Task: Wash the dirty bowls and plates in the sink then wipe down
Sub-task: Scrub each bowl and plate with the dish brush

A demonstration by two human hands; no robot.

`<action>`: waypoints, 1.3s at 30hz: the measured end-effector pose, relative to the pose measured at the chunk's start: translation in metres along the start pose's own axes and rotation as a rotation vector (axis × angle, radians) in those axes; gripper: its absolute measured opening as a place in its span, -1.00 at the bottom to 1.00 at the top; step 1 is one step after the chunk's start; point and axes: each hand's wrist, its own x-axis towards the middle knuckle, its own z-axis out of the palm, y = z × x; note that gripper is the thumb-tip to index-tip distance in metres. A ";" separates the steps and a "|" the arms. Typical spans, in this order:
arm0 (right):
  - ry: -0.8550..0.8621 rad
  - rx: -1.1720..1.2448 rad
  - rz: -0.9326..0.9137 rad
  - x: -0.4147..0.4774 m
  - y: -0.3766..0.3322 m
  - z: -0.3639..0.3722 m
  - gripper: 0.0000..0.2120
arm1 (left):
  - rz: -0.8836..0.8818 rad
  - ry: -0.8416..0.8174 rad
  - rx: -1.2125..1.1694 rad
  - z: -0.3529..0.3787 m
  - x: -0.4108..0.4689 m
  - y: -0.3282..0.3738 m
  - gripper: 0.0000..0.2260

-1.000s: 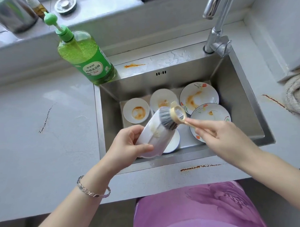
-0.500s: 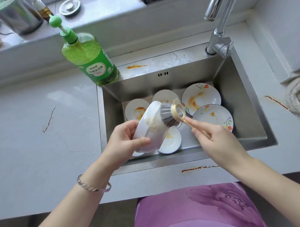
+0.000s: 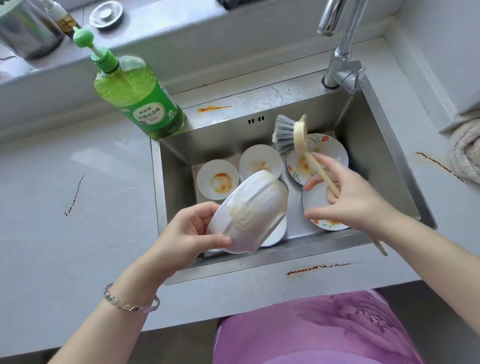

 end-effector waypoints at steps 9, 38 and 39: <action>-0.241 0.204 -0.005 0.009 0.009 0.021 -0.10 | -0.029 -0.185 -0.090 0.001 0.003 -0.004 -0.68; 0.068 -0.335 -0.086 -0.027 0.006 0.014 -0.70 | -0.051 0.176 0.126 0.020 0.005 -0.008 -0.81; 0.061 -0.346 -0.097 -0.030 0.003 0.015 -0.70 | -0.046 0.172 0.127 0.020 0.003 -0.008 -0.81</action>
